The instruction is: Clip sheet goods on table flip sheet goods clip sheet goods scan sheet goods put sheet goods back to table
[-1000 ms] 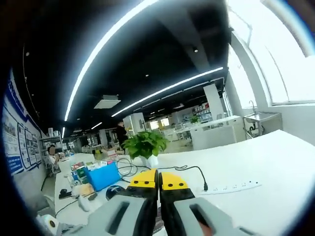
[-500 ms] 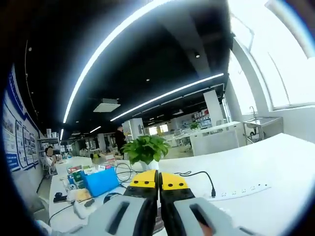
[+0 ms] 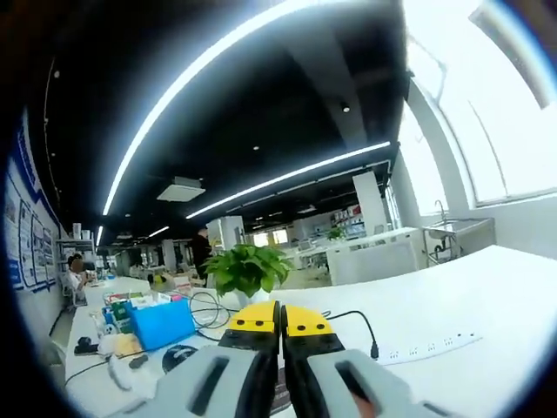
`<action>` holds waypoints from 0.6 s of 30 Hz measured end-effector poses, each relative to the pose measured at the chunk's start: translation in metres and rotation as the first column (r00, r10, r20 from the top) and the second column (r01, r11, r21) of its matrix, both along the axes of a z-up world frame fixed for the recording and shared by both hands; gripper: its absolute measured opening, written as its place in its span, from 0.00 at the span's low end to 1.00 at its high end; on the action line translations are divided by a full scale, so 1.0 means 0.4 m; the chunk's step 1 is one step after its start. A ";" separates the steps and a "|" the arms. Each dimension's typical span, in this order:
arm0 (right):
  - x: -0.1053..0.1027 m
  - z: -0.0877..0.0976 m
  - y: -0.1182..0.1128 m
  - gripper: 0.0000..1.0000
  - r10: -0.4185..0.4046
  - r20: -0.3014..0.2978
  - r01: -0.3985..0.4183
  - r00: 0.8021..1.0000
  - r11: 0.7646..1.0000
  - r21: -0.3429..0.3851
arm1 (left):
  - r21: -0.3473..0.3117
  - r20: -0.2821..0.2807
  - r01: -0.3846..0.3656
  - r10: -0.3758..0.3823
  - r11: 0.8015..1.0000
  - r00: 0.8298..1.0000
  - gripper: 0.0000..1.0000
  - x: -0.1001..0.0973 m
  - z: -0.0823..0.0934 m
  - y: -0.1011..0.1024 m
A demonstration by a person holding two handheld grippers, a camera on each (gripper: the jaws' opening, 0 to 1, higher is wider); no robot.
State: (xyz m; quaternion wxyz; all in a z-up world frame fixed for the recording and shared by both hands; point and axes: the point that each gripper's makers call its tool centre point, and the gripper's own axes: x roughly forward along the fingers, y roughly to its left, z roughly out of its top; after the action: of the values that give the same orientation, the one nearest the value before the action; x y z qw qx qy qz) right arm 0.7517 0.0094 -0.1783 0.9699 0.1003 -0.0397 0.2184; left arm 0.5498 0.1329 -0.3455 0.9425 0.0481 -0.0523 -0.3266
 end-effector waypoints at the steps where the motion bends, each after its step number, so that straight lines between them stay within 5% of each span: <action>1: 0.003 -0.001 0.009 0.00 0.001 0.006 -0.001 1.000 1.000 -0.002 | -0.001 0.001 -0.001 0.001 1.000 1.000 0.54 0.000 0.000 0.000; 18: 0.054 -0.021 0.097 0.00 0.009 0.059 -0.006 0.998 0.999 -0.054 | 0.015 -0.001 0.000 0.000 1.000 1.000 0.54 0.001 -0.005 -0.001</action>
State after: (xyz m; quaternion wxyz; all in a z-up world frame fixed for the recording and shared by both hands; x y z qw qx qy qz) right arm 0.7732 0.0481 -0.1868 0.9698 0.0678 -0.0621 0.2260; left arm 0.5500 0.1324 -0.3476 0.9421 0.0552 -0.0494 -0.3269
